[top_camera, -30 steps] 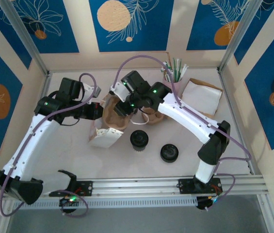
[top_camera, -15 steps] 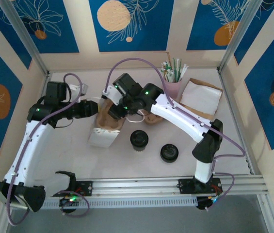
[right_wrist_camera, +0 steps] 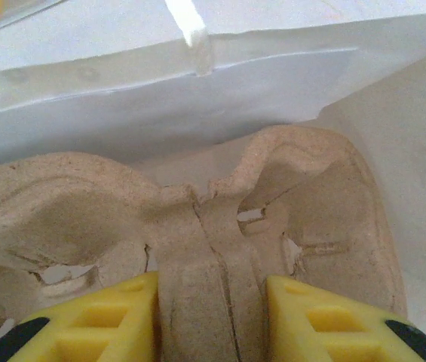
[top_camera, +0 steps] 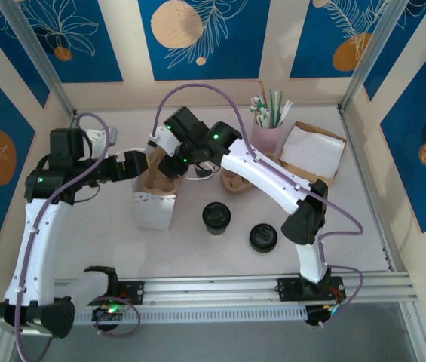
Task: Pack the takeout coffee
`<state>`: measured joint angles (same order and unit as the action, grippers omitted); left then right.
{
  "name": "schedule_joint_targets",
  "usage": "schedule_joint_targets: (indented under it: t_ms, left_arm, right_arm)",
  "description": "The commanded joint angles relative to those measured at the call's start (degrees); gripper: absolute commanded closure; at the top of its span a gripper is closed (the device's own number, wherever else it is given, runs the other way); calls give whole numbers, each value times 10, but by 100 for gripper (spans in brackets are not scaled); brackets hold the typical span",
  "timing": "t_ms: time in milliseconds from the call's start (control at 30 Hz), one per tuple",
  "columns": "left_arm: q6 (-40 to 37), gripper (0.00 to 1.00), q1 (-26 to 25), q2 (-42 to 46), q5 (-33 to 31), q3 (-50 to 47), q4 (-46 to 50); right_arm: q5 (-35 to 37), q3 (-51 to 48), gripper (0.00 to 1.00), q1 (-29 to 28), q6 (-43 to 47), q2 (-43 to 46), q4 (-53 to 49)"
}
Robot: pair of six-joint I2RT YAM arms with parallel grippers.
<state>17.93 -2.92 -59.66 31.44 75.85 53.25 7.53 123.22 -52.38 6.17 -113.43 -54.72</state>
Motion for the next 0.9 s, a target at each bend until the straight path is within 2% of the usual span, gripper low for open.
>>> schedule_joint_targets:
  t_ms: [0,200,367,533,733,867]
  left_arm:
    - [11,0,29,29,-34,18,22]
    - [46,0,102,60,-112,-10,35]
    - [66,4,194,64,-76,-52,23]
    - [68,8,245,57,-51,-84,11]
    - [99,21,270,40,-23,-198,-63]
    - [121,23,267,35,-7,-247,-108]
  right_arm:
    - [-6,40,63,6,-9,-12,-25]
    - [-28,74,62,9,-19,-19,-21]
    - [-35,113,62,10,-14,-52,-34]
    - [-24,137,62,7,-7,-72,-43]
    - [28,149,62,-4,19,-87,-44]
    - [60,154,62,-17,43,-88,-33]
